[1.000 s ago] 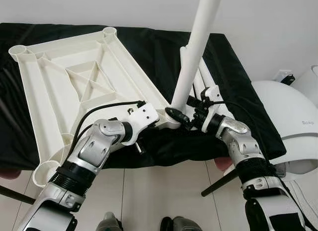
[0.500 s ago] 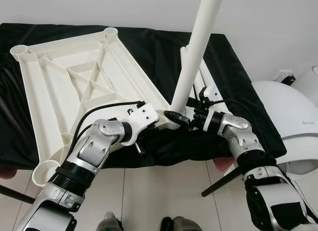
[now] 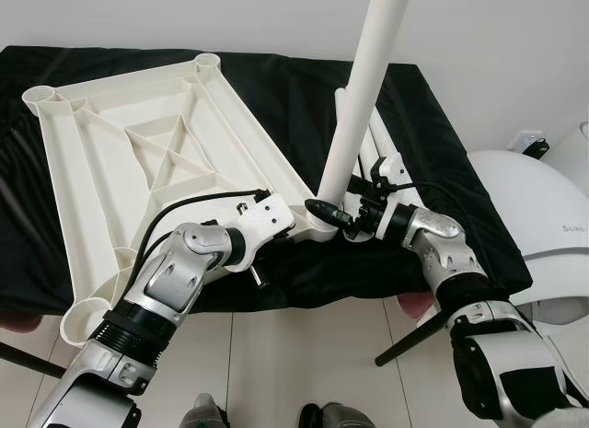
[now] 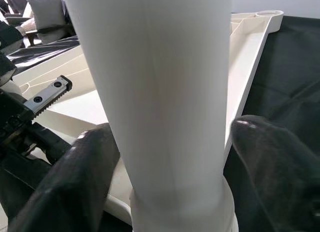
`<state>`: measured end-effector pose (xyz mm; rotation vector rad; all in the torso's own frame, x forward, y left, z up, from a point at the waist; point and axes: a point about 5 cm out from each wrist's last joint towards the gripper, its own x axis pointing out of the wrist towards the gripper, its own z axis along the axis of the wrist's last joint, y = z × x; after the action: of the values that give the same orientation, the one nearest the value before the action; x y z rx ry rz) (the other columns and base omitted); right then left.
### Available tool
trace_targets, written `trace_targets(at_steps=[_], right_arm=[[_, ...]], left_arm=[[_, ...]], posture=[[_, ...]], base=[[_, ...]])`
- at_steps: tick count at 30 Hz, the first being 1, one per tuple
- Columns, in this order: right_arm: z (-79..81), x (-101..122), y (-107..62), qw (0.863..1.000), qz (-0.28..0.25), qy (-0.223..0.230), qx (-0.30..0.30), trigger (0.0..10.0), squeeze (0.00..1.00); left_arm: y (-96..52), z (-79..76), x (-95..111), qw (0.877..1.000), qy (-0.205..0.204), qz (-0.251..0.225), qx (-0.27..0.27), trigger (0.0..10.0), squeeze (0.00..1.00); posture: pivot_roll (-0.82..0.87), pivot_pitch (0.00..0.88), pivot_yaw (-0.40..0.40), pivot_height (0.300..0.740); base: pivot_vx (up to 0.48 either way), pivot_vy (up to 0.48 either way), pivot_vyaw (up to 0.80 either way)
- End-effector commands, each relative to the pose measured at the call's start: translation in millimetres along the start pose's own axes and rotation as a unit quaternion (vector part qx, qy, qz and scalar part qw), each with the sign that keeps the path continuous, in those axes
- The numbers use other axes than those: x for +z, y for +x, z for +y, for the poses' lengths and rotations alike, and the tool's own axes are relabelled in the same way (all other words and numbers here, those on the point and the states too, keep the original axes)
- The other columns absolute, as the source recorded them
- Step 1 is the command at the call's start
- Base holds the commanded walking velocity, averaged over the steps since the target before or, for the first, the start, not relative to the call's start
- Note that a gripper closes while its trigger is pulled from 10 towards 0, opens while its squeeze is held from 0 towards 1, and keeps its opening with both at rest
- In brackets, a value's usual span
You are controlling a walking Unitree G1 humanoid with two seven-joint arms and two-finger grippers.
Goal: Building children table
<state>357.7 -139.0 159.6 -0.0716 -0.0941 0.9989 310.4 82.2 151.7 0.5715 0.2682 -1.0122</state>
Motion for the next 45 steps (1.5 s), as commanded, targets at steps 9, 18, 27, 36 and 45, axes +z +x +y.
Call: trace_targets(at_steps=[9,18,27,36,45], right_arm=[[1.9,-2,-0.2,1.000,-0.001,-0.001,0.009,0.0,0.00],[6.3,-7,0.3,1.000,-0.019,0.014,-0.014,0.0,0.00],[13.4,-9,2.8,0.997,-0.039,0.022,-0.059,0.0,0.00],[27.2,-9,8.9,0.991,-0.065,0.022,-0.119,0.0,0.00],[39.5,-8,16.0,0.983,-0.070,0.027,-0.166,0.0,0.00]], left_arm=[[3.0,-11.2,-7,1.000,0.004,0.020,-0.019,10.0,0.00],[3.5,-11.1,-7,1.000,0.004,0.020,-0.017,10.0,0.00],[2.9,-10.5,-7,1.000,0.001,0.019,-0.013,10.0,0.00],[3.6,-9.7,-5,1.000,-0.002,0.016,-0.012,10.0,0.00],[4.0,-9.6,-4,1.000,-0.004,0.015,-0.012,10.0,0.00]], posture=[[0.00,0.027,-0.023,0.740],[0.00,0.029,-0.027,0.740],[0.00,0.036,-0.029,0.740],[-0.01,0.054,-0.023,0.740],[-0.01,0.064,-0.019,0.740]], base=[[0.000,0.000,0.00],[0.000,0.000,0.00],[0.000,0.000,0.00],[0.000,0.000,0.00],[0.000,0.000,0.00]])
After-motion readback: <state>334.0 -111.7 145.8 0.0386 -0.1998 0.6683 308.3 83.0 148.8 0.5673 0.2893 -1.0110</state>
